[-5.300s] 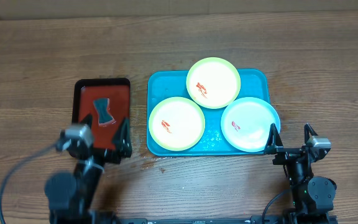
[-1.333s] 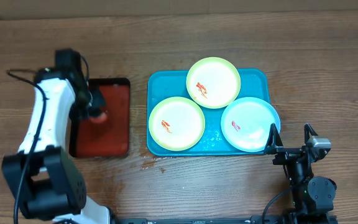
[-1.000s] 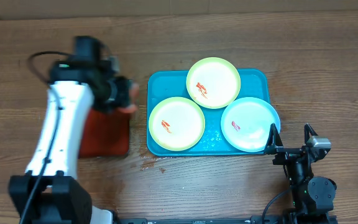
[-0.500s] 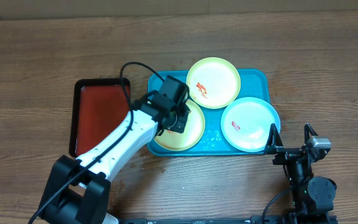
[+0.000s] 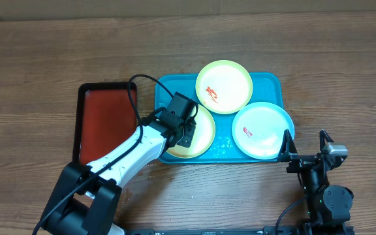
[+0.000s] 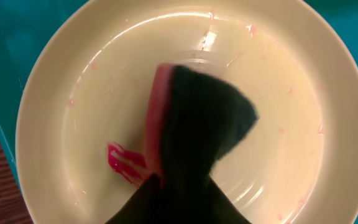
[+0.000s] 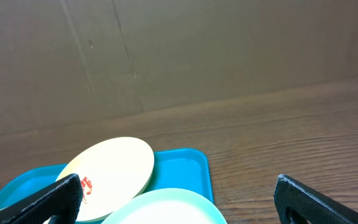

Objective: Clean dirty plates on tray and stack at the side
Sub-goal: 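Scrub the lower-left yellow plate with the sponge in the left gripper, then lift the sponge back and move the right gripper toward the plates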

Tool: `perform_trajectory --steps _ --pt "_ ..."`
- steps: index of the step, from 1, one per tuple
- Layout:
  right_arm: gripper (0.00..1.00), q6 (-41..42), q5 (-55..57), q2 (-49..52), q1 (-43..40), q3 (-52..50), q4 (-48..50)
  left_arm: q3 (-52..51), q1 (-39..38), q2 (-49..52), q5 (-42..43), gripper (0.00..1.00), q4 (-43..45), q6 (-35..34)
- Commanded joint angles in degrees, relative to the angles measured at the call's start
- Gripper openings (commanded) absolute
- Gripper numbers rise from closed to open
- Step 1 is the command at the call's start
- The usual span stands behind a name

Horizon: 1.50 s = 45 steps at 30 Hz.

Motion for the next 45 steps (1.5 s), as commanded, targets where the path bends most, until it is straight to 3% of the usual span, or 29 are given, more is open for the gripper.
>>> perform_trajectory --steps 1,2,6,15,17,20,21,24,29,32,35,41,43,45 --pt "1.00 -0.3 0.5 -0.4 0.2 -0.6 0.3 -0.3 -0.1 0.2 -0.7 0.27 1.1 1.0" --pt "1.00 -0.3 0.5 -0.4 0.2 -0.6 0.3 -0.1 -0.1 0.2 -0.7 0.33 1.3 1.0" --pt "1.00 -0.3 0.5 -0.4 0.2 -0.6 0.3 1.8 0.0 0.2 -0.7 0.41 0.6 0.9" --pt "1.00 -0.3 0.5 -0.4 0.2 -0.6 0.3 13.8 5.5 -0.9 -8.3 0.47 -12.3 0.9" --pt "1.00 -0.3 0.5 -0.4 0.2 -0.6 0.3 16.7 8.5 -0.9 -7.5 0.59 -15.0 0.8" --pt "1.00 -0.3 0.5 -0.4 0.2 -0.6 0.3 19.1 14.2 -0.9 0.0 0.96 -15.3 0.8" --pt "1.00 -0.3 0.5 -0.4 0.2 -0.6 0.3 19.2 15.8 -0.9 3.0 1.00 -14.8 0.8" --pt "1.00 -0.3 0.5 -0.4 0.2 -0.6 0.3 19.2 21.5 -0.8 12.0 1.00 -12.7 0.8" --pt "1.00 -0.2 0.5 -0.4 0.2 -0.6 3.7 19.2 28.2 -0.8 13.5 1.00 -14.4 -0.4" --pt "1.00 8.5 -8.5 -0.4 0.2 -0.6 8.6 19.2 29.7 -0.8 13.5 1.00 -15.4 -0.4" --pt "1.00 14.1 -15.5 -0.4 0.2 -0.6 15.1 19.2 30.1 -0.8 13.5 1.00 -15.4 -0.4" --pt "1.00 15.0 -19.3 -0.4 0.1 1.2 36.9 19.2 30.0 -0.8 13.5 0.99 -15.3 -0.4" --pt "1.00 13.2 -17.7 0.0 0.0 5.5 33.8 19.2 30.0 -0.8 13.5 1.00 -15.3 -0.4" --pt "1.00 9.3 -17.6 1.5 0.0 11.5 24.2 19.2 30.0 -0.8 13.5 1.00 -15.4 -0.4"
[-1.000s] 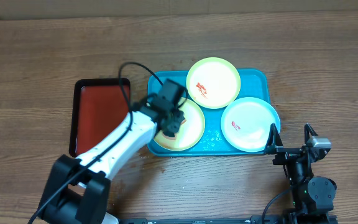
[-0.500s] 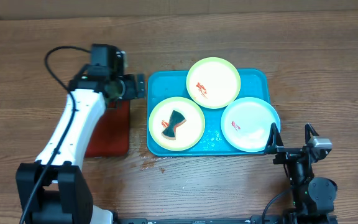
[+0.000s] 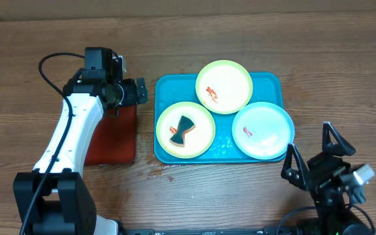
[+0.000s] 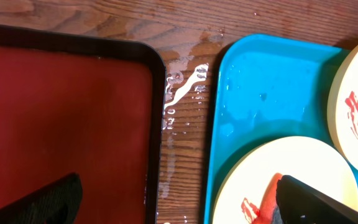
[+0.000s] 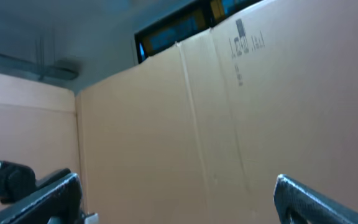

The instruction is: Clean dirty plates on tray and stack at the side

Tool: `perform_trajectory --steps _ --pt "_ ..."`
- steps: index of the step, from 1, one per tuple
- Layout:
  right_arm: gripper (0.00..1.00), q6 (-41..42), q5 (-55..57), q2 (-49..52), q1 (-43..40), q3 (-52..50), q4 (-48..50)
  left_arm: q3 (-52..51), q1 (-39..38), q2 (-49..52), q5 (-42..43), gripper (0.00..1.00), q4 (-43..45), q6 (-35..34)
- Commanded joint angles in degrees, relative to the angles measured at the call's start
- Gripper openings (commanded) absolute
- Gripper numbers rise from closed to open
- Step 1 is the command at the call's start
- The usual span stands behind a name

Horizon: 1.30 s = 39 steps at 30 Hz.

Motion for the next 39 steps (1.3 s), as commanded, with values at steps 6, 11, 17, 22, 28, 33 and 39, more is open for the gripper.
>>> perform_trajectory --steps 6,11,17,22,28,33,39 --pt "1.00 -6.8 1.1 20.6 0.0 31.4 -46.2 0.9 0.1 -0.8 1.3 1.00 0.0 -1.3" --pt "1.00 -6.8 -14.4 43.6 0.1 45.3 -57.6 0.9 0.1 -0.8 1.4 1.00 0.0 -3.3" --pt "1.00 -5.2 -52.9 66.0 0.4 50.1 -42.1 0.9 0.1 -0.8 1.4 1.00 -0.9 -3.4" --pt "1.00 0.8 -50.3 77.6 3.6 51.4 -37.7 0.9 0.1 -0.8 1.3 1.00 -1.7 -3.4" --pt "1.00 -2.4 -11.6 84.2 12.8 59.1 -63.3 0.9 0.1 -0.8 1.3 1.00 -1.0 -3.4" --pt "0.87 -2.7 -1.7 91.7 18.4 67.0 -75.3 0.9 0.1 -0.8 1.4 1.00 1.2 -3.4" --pt "0.44 -4.2 -1.5 97.9 22.2 67.8 -69.4 0.9 0.1 -0.8 6.7 1.00 0.2 -3.3"
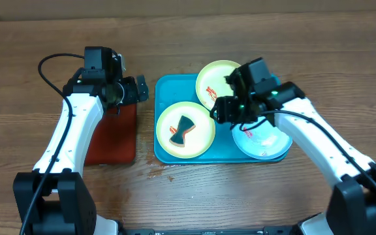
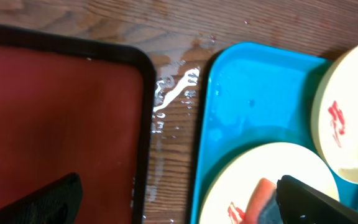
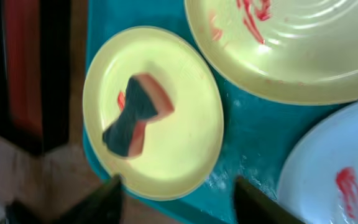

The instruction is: Clean dirty plates on tray and stack at the side

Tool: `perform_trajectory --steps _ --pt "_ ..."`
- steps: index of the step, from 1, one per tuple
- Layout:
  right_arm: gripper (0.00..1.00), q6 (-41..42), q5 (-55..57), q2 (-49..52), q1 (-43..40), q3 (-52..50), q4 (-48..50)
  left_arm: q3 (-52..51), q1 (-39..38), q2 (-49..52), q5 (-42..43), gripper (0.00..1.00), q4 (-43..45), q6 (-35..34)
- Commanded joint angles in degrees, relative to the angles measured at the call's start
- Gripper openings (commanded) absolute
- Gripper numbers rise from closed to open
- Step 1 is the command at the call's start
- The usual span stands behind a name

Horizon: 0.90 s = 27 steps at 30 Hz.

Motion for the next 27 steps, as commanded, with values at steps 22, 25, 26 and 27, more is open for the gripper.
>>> perform_trajectory --steps 22,25,26,27 --pt "0.36 3.8 1.0 16.1 1.4 1.3 4.2 0.4 -9.9 0.8 8.6 0.72 -2.6 9.1" --pt "0.35 5.2 1.0 16.2 1.3 1.3 4.3 0.3 -11.7 2.5 8.6 0.67 -2.7 9.1" --pt "0.32 5.7 0.9 16.2 1.3 1.3 4.3 0.3 -12.7 3.6 8.6 0.67 -2.7 9.8" --pt "0.31 6.0 0.7 16.2 1.3 1.3 4.1 0.3 -13.7 4.8 8.6 0.65 -2.7 11.0"
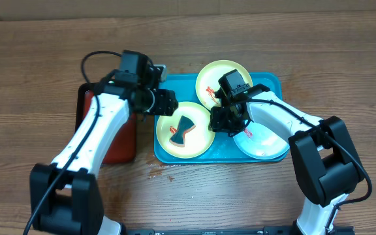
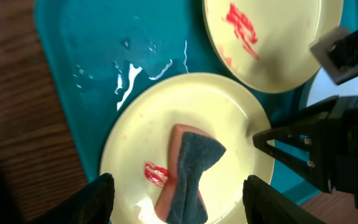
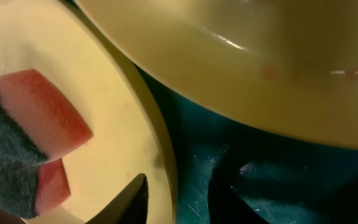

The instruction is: Clean dirty plates on tray and stack at the side

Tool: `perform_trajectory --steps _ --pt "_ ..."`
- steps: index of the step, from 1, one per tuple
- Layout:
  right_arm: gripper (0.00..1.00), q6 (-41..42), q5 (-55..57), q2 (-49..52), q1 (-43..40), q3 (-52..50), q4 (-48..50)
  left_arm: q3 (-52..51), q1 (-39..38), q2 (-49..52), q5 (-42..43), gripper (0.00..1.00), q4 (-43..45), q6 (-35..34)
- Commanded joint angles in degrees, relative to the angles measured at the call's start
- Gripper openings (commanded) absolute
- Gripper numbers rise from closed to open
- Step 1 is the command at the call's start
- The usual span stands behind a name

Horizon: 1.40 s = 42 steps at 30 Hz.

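A yellow plate (image 1: 200, 138) lies at the front left of the blue tray (image 1: 273, 83). On it rest a pink-and-grey sponge (image 2: 191, 171) and a red smear (image 2: 155, 173). My left gripper (image 1: 164, 102) hovers open above this plate's far-left side, holding nothing. My right gripper (image 1: 219, 122) is low at the plate's right rim (image 3: 166, 165), one finger over the plate and one over the tray, jaws narrowly apart around the rim. A second yellow plate (image 1: 209, 87) with red smears and a pale blue plate (image 1: 266, 140) with one smear share the tray.
A red tray with a black rim (image 1: 113, 140) sits left of the blue tray, partly under my left arm. Water glistens on the blue tray's floor (image 2: 129, 68). Bare wooden table (image 1: 344, 78) surrounds both trays.
My left gripper has moved right, from over the gap between the two trays to above the sponge plate. My right gripper has come down to that plate's right rim with narrower jaws.
At first my left gripper held the sponge against the front yellow plate while the right arm was parked at the front right. Then the sponge lay loose on the plate and the left gripper was open by the red tray. The right gripper later hung over the plates; now both are at this plate.
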Motion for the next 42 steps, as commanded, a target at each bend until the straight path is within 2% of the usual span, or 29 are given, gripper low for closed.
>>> perform_trajectory --steps 1,4,6,12,15,25,42 --pt "0.30 2.3 0.1 -0.2 -0.3 1.2 0.0 0.3 -3.1 4.2 0.1 0.63 0.1 3.7" --pt "0.26 2.3 0.1 -0.2 -0.3 1.2 0.0 0.3 -5.5 6.5 0.0 0.61 -0.1 6.1" --pt "0.24 2.2 0.2 -0.2 -0.3 1.2 0.0 0.3 -6.6 7.7 0.0 0.56 -0.2 6.9" --pt "0.24 2.5 0.2 -0.2 -0.3 1.2 0.0 0.3 -7.4 9.1 -3.6 0.55 -1.3 6.9" --pt "0.24 2.4 0.2 -0.2 -0.3 1.2 0.0 0.3 -7.4 9.1 -4.8 0.51 -2.4 6.9" --pt "0.24 2.5 0.3 -0.2 -0.3 1.2 0.0 -3.1 -9.5 9.1 -4.9 0.51 -2.4 6.9" --pt "0.23 2.4 0.4 -0.2 -0.3 1.2 -0.2 -3.8 -9.6 12.3 -5.9 0.44 -0.3 4.2"
